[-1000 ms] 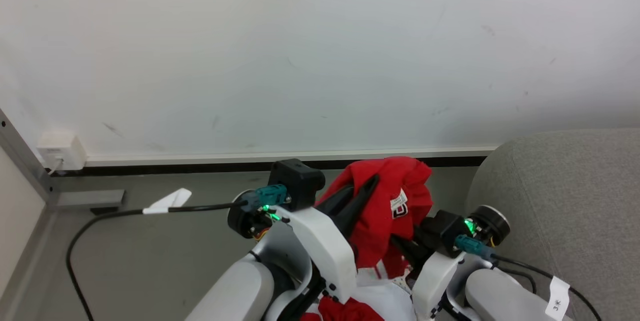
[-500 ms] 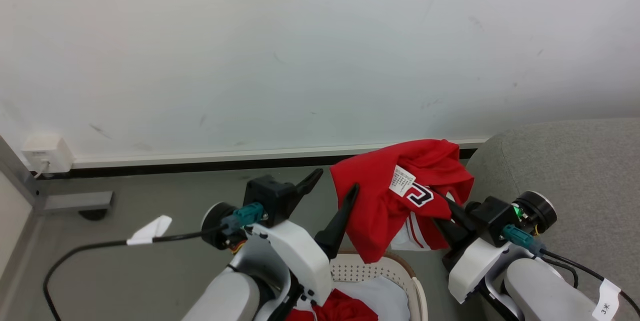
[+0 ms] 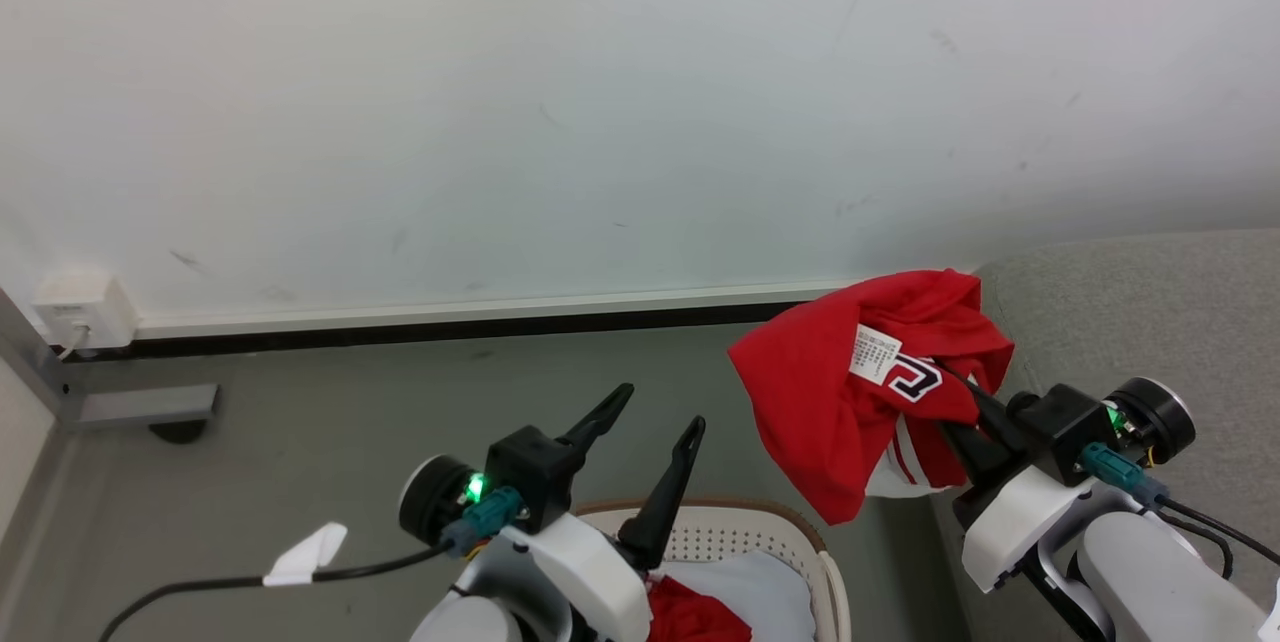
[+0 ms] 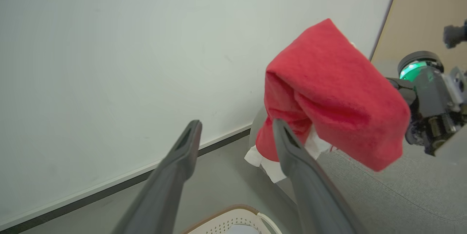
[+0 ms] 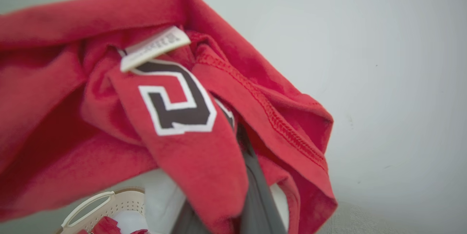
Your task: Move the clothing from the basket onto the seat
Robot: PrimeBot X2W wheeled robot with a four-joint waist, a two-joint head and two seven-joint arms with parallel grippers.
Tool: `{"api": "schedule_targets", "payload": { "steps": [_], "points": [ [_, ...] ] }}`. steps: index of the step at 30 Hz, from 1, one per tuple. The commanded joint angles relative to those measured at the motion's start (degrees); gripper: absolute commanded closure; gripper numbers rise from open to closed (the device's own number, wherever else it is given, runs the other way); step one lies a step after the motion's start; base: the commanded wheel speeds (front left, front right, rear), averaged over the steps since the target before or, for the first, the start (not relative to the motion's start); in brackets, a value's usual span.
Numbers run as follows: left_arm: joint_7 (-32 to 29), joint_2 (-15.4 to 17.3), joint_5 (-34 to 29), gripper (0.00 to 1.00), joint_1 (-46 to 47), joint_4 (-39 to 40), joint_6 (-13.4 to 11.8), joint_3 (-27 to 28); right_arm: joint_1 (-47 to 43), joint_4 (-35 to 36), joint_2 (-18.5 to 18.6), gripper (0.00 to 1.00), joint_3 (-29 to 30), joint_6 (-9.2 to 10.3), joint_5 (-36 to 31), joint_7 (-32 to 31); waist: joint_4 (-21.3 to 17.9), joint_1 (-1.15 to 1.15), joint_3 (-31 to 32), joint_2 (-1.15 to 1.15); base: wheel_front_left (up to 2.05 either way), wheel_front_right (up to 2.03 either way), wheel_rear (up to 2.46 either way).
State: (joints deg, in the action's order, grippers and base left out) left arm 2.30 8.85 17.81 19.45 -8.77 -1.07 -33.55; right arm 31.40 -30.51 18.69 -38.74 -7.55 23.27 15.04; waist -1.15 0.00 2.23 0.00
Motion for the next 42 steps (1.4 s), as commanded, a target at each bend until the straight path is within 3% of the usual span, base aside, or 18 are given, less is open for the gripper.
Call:
{"api": "schedule_targets", "payload": {
  "steps": [1,20,42],
  "points": [
    [0.78,0.32,-0.47,0.0,-0.74,-0.41,0.19,-0.01,-0.76,0.34,0.51,1.0,0.35,0.12,-0.5,0.21,-0.14,0.0,-0.04,0.0,0.0,0.0,0.0],
    [3.31,-0.96,1.05,0.0,0.05,-3.98,1.04,-1.69,-1.53,0.83,2.28,1.0,2.77,0.12,-0.81,0.21,-3.97,0.0,-1.11,0.0,0.0,0.0,0.0],
    [2.16,-1.58,1.22,0.0,1.43,-2.27,1.96,-4.77,-3.43,2.39,3.78,1.0,7.43,0.12,-1.43,0.2,-17.85,0.0,-4.17,0.0,0.0,0.0,0.0]
  ]
}}
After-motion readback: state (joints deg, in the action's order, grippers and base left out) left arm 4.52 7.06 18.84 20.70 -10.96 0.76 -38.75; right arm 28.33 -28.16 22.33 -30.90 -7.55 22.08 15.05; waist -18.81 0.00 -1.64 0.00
